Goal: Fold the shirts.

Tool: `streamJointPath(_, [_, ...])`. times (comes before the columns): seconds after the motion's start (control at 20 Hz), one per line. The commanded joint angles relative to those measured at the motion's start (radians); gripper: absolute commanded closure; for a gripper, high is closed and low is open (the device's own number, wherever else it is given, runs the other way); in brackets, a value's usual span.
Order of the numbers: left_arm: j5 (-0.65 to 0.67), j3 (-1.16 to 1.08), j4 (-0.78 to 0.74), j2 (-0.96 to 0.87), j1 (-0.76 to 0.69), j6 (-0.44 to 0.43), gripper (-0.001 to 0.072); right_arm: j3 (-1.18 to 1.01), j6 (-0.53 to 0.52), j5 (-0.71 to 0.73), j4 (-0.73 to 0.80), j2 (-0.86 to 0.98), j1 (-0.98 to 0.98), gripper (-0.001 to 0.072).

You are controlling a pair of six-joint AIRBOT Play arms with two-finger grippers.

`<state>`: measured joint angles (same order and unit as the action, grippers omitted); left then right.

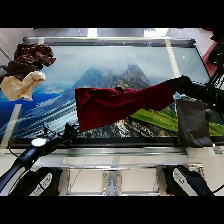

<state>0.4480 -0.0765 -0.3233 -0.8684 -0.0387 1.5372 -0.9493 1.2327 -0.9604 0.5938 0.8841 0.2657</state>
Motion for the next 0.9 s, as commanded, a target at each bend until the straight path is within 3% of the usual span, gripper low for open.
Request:
streamJointPath(0.0, [0.003, 0.001, 0.024, -0.003, 0.0, -0.031, 0.0221, 0.0, 0.0, 0.008, -0.013, -0.001, 0.0, 0.0692])
streamJointPath(0.55, [0.067, -0.03, 0.064, -0.065, -0.001, -0.158, 0.0221, 0.0, -0.003, 0.011, -0.04, -0.001, 0.0, 0.0692])
streamJointPath(0.85, [0.124, -0.076, 0.062, -0.128, -0.001, -0.166, 0.0222, 0.0, -0.003, 0.018, -0.053, -0.001, 0.0, 0.0691])
